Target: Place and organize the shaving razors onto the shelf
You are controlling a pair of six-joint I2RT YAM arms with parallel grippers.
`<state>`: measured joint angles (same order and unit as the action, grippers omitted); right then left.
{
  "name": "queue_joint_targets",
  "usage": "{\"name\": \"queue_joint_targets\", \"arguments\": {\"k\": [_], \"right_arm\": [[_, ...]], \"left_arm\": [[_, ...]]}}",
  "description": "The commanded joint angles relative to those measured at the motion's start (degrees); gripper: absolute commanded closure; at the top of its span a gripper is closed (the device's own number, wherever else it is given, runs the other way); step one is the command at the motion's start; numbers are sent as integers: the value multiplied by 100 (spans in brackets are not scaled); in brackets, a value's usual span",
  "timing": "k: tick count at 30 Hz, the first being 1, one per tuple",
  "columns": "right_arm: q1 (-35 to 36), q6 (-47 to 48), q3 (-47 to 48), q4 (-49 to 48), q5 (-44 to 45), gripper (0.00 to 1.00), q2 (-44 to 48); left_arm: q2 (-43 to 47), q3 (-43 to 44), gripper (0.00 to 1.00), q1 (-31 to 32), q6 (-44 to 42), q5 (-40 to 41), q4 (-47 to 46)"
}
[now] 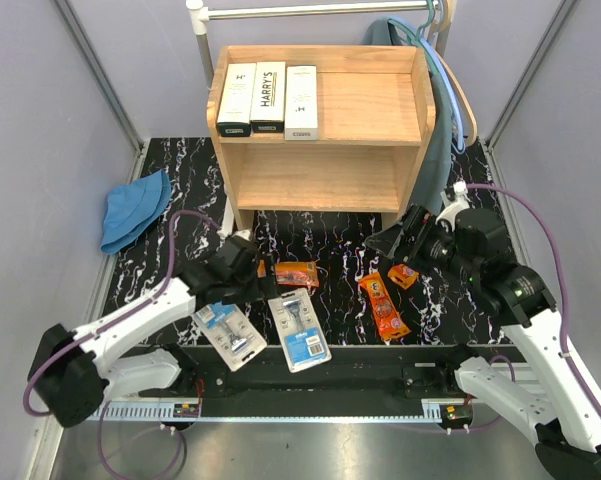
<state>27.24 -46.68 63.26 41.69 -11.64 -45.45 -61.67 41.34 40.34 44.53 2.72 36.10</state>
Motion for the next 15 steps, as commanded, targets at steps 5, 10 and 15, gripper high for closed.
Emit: {"name": "queue_joint_targets", "arguments": {"k": [5,10,15], "right_arm": [[9,-175,-1087,357,293,7,572],[0,53,-1290,1261,1485,6,406],[9,334,-1246,1615,1683,5,-455]], "left_arm": [[-1101,594,6,668,345,71,-603],[-1330,858,7,923,328,36,-613],[-1207,911,6,941,319,-131,-604]]}}
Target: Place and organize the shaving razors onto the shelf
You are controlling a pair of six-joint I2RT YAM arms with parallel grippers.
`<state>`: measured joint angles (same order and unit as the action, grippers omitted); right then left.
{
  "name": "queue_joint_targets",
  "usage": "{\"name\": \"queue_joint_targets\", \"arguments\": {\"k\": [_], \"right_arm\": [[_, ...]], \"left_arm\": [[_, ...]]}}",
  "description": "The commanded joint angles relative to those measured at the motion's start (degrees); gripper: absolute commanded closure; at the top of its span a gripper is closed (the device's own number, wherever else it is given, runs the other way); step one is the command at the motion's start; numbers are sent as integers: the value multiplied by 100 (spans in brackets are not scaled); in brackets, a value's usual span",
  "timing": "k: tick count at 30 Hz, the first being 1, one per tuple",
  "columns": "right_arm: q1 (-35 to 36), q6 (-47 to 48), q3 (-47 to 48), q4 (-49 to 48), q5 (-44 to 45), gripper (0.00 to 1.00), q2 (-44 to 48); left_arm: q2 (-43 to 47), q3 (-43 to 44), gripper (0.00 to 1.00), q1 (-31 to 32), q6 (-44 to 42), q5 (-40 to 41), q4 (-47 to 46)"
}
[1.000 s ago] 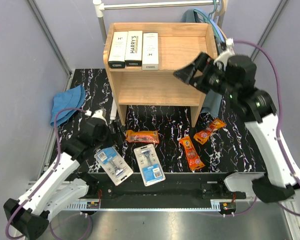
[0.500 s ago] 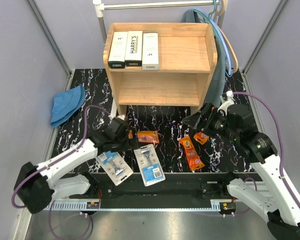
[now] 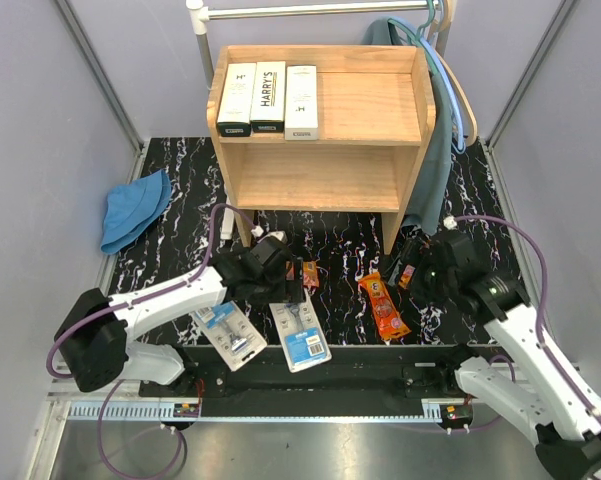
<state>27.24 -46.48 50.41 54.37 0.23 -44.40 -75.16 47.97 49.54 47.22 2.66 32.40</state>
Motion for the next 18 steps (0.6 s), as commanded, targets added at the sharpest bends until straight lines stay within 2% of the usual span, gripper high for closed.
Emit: {"name": "queue_joint_targets", "arguments": {"k": [1,10,18], "right_arm": [[9,367,21,294,417,5,-665],[149,763,39,22,373,2,-2036],[764,658,-242,-558,732,2,-3232]], "left_arm": [[168,257,6,12,33,-142,-234],[133,371,4,12,-38,-239,-190],[185,398,4,12,-73,-432,-164]]}}
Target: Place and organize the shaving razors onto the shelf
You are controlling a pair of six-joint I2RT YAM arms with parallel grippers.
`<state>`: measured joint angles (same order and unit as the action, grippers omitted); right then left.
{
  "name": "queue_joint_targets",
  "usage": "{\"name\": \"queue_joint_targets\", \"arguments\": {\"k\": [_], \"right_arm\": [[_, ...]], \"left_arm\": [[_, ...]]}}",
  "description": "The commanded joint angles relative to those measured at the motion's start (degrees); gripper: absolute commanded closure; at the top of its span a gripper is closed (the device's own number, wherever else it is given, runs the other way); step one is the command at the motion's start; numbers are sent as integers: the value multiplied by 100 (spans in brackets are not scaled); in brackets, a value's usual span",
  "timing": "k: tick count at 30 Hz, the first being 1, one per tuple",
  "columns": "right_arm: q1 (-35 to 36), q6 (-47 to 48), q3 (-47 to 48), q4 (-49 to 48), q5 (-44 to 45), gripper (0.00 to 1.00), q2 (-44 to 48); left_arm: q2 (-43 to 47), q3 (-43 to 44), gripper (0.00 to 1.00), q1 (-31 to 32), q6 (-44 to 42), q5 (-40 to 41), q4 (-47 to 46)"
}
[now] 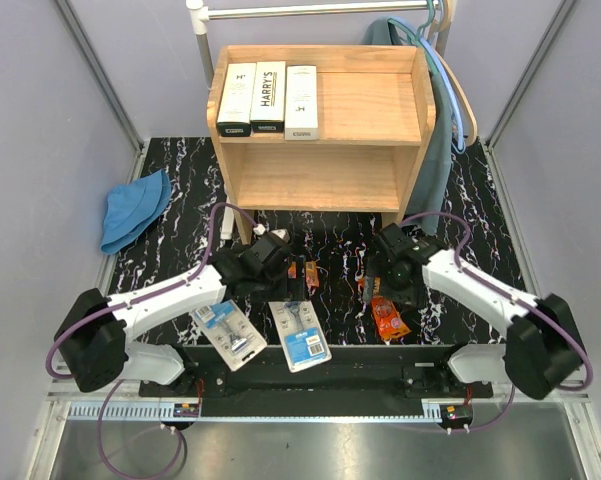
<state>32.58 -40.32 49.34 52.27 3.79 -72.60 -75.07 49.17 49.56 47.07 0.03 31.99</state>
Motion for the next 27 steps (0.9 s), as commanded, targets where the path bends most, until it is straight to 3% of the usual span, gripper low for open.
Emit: {"name": "queue_joint_targets", "arguments": {"k": [1,7,12,13,15,16,19,20,27], "right_arm": [[249,50,-170,-410,411,2,-483],[267,155,-118,-428,737,10,-1071],[267,296,-100,-542,693,28,-1301],[258,314,-118,-569,702,38,-1318],[267,349,-135,-613,684,47,-1310],[267,358,-153,-630,676,59,-1283],[267,358,-188,-657,684,78,-1178],[267,358,-206,-665,676,88,-1143],[267,490,-241,-788,88,94,-214]], "left_arm": [[203,286,4,10,-66,-170,-114],[238,339,4,10,-93,-258,-96],[308,383,4,18,-84,-302,-96],[326,409,4,10,-84,-311,-88],[387,418,4,10,-84,-355,-96],[405,444,4,10,-84,-364,-96],[502,480,4,10,-93,-390,-105],[554,480,4,10,-93,-407,-96],[757,436,3,10,-110,-504,-210]]}}
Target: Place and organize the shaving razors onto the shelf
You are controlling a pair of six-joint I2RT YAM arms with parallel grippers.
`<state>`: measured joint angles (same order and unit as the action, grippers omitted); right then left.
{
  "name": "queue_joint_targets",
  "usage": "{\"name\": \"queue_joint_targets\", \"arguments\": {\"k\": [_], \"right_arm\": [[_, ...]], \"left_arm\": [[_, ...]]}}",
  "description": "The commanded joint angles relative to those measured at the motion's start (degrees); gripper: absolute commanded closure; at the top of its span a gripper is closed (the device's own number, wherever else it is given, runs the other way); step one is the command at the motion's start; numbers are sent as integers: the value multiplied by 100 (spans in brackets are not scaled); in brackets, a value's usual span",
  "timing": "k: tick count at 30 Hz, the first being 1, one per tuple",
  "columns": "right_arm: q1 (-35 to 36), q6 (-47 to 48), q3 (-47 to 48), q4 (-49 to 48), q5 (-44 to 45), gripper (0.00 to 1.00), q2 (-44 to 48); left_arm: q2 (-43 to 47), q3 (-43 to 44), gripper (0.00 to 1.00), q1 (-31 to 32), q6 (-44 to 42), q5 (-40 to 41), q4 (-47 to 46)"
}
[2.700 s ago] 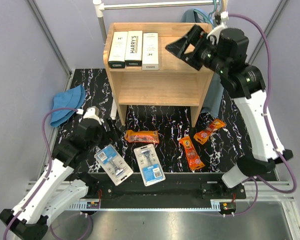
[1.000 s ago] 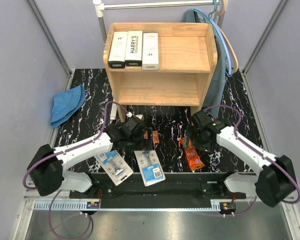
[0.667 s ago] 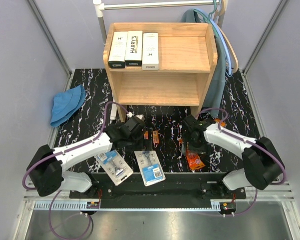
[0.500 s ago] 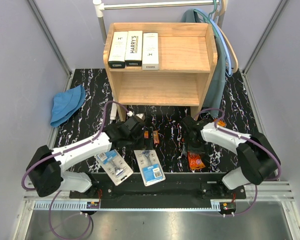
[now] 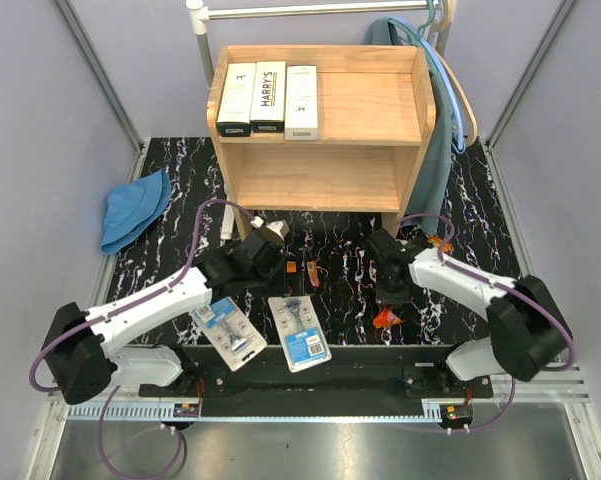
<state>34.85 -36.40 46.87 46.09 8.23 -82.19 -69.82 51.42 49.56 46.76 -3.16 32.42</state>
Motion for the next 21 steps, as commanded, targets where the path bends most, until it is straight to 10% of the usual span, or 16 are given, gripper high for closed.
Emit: {"name": "queue_joint_targets", "arguments": {"k": [1,21], "right_arm": [[39,98,32,-187,-444,94,879],[347,-233,-555,-2776,-5136,92,2717]], "left_arm": [[241,202,3,10,-71,-237,-289],[434,-404,2,27,571,-1565,-2601]]}}
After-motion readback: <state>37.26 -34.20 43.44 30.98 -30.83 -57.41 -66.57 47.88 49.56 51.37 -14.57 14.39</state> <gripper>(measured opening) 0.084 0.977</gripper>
